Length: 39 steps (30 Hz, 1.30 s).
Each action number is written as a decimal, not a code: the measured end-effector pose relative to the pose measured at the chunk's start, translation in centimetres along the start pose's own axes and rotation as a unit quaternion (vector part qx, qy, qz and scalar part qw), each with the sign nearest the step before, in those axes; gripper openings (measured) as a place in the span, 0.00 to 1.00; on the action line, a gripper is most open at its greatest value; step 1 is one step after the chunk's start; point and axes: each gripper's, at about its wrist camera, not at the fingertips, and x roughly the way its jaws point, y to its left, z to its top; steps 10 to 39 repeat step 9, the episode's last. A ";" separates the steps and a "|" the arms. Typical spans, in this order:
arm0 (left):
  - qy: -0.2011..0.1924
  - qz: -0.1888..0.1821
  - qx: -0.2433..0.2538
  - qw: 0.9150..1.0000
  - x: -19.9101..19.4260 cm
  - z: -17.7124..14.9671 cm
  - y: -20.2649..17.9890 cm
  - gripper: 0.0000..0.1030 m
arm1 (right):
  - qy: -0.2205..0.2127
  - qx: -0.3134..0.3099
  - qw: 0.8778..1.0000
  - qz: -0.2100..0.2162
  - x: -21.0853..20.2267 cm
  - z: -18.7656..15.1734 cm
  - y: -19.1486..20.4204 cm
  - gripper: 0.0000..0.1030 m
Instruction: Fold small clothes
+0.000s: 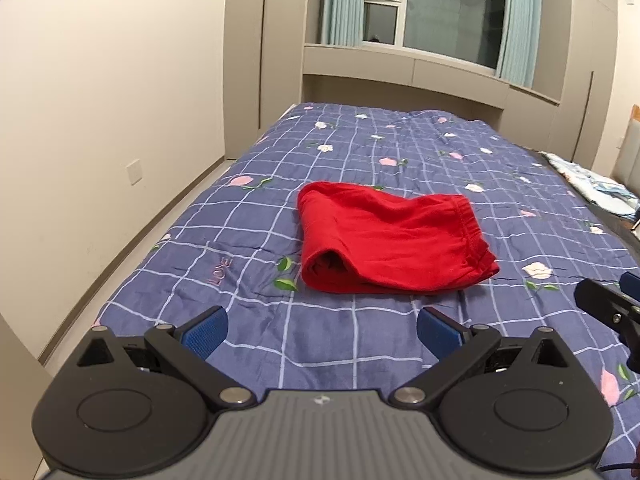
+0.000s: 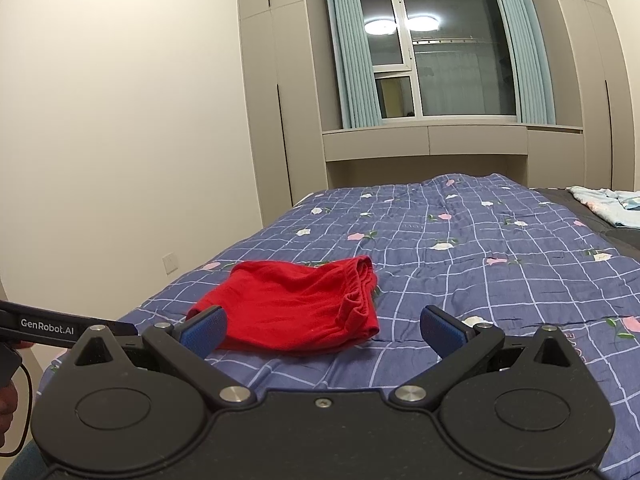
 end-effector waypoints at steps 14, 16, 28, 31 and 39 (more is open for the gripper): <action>0.007 -0.022 -0.014 1.000 0.6 0.0 0.3 0.99 | 0.011 0.003 1.000 -0.001 0.7 -0.4 -0.5 0.99; 0.007 -0.022 -0.014 1.000 0.6 0.0 0.3 0.99 | 0.011 0.003 1.000 -0.001 0.7 -0.4 -0.5 0.99; 0.007 -0.022 -0.014 1.000 0.6 0.0 0.3 0.99 | 0.011 0.003 1.000 -0.001 0.7 -0.4 -0.5 0.99; 0.007 -0.022 -0.014 1.000 0.6 0.0 0.3 0.99 | 0.011 0.003 1.000 -0.001 0.7 -0.4 -0.5 0.99; 0.007 -0.022 -0.014 1.000 0.6 0.0 0.3 0.99 | 0.011 0.003 1.000 -0.001 0.7 -0.4 -0.5 0.99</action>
